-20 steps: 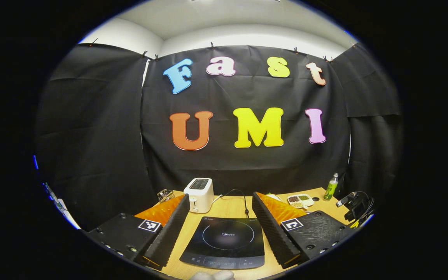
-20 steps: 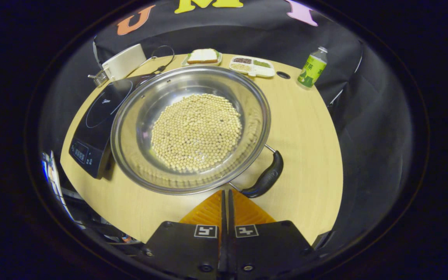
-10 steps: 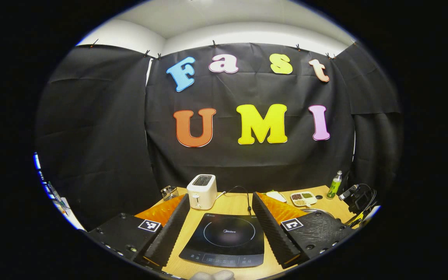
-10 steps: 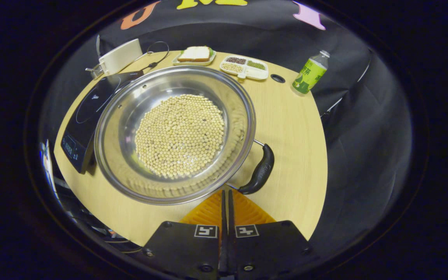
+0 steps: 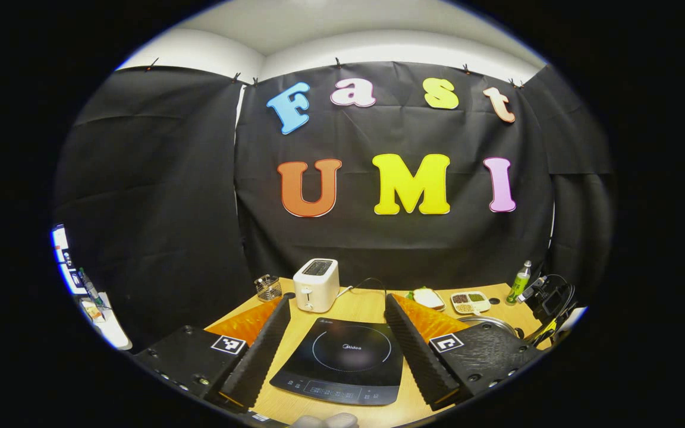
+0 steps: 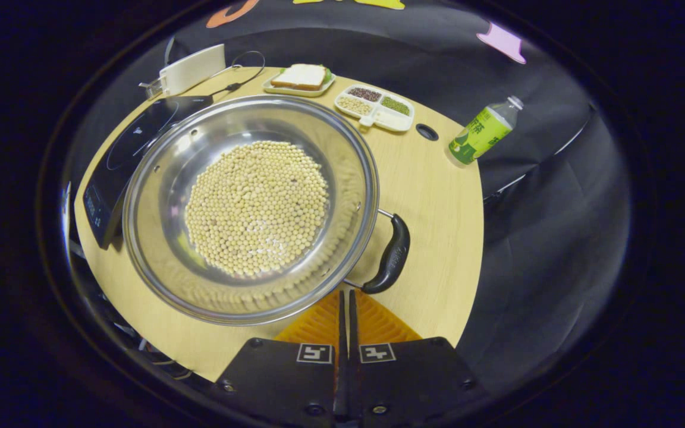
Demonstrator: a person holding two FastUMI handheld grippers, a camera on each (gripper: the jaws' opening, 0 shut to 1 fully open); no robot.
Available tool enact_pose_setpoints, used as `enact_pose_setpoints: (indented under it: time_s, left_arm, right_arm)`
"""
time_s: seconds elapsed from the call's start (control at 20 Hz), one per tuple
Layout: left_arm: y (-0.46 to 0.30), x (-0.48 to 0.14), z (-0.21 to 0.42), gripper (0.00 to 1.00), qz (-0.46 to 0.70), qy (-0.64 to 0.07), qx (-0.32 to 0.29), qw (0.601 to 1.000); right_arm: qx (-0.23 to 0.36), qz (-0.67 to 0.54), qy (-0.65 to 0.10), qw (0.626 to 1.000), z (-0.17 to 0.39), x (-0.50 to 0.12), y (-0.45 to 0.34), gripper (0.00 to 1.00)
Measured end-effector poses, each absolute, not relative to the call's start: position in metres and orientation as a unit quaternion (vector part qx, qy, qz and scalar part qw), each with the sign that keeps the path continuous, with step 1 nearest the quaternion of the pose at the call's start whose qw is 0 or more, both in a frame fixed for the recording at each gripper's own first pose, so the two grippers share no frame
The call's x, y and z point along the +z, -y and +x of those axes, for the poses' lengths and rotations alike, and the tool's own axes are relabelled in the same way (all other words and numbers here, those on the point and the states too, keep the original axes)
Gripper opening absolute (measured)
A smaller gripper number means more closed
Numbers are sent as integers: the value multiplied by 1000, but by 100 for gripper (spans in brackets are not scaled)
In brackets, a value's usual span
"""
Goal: First push the handle of the pot to place it horizontally, then grasp the pot with both hands and set it on the induction cooktop.
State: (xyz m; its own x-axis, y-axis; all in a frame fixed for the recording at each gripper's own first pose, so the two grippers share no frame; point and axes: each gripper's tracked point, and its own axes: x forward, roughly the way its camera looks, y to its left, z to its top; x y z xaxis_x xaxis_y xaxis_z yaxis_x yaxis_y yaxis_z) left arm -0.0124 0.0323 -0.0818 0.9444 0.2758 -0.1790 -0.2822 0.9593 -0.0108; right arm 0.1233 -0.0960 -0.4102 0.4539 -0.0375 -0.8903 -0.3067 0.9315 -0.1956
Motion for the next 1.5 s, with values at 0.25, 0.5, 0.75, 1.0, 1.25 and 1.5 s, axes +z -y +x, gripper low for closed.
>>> enact_pose_setpoints:
  time_s: [0.25,0.5,0.75,1.0,1.25,1.5]
  left_arm:
    - [-26,-88,-10,96,-16,-94,149,984]
    - [-8,-107,4,96,-11,-105,132,986]
    - [12,-136,31,96,-24,-122,100,987]
    - [37,-164,67,96,-20,-126,61,990]
    - [69,-219,102,96,-21,-154,28,987]
    - [100,-272,123,97,-15,-210,10,978]
  right_arm:
    - [85,-169,-508,840,133,-411,100,0]
    - [62,-151,-480,862,132,-407,110,0]
    - [32,-116,-427,896,123,-392,131,48]
    - [-4,-82,-384,920,121,-363,155,83]
    - [14,-56,-329,943,137,-326,146,84]
    - [41,-34,-335,941,160,-338,122,95]
